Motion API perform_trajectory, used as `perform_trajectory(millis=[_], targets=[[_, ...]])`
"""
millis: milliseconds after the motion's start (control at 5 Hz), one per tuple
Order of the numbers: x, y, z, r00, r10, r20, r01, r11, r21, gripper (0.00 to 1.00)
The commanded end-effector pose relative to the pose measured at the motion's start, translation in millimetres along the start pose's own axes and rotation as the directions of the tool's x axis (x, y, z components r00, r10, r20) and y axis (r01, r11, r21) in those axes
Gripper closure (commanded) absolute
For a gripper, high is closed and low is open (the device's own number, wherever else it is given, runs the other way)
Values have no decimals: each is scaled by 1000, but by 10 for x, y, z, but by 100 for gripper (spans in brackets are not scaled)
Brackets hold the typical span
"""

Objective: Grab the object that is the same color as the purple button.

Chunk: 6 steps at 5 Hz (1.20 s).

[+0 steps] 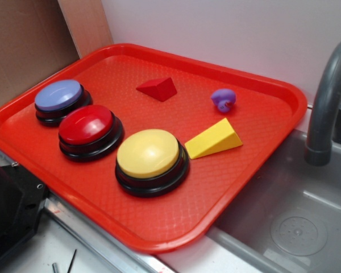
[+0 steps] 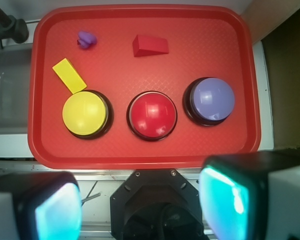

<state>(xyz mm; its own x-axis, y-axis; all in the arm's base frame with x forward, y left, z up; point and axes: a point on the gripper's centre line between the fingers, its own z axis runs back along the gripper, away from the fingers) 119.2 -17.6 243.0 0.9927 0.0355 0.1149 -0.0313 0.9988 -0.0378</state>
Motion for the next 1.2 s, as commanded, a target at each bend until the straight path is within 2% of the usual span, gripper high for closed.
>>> perform_trajectory(millis=[0,200,400,600,800,1000], targets=[[0,0,0,1000,0,0,0,1000,0,0],[100,-41,-86,990,138,-12,-138,990,-5,0],[169,-75,-157,968,252,6,-251,967,-30,0],[322,-123,-273,918,396,16,-395,918,-41,0],[544,-197,-421,838,542,62,-536,839,-90,0],[837,-285,-598,758,648,70,-639,760,-116,0]])
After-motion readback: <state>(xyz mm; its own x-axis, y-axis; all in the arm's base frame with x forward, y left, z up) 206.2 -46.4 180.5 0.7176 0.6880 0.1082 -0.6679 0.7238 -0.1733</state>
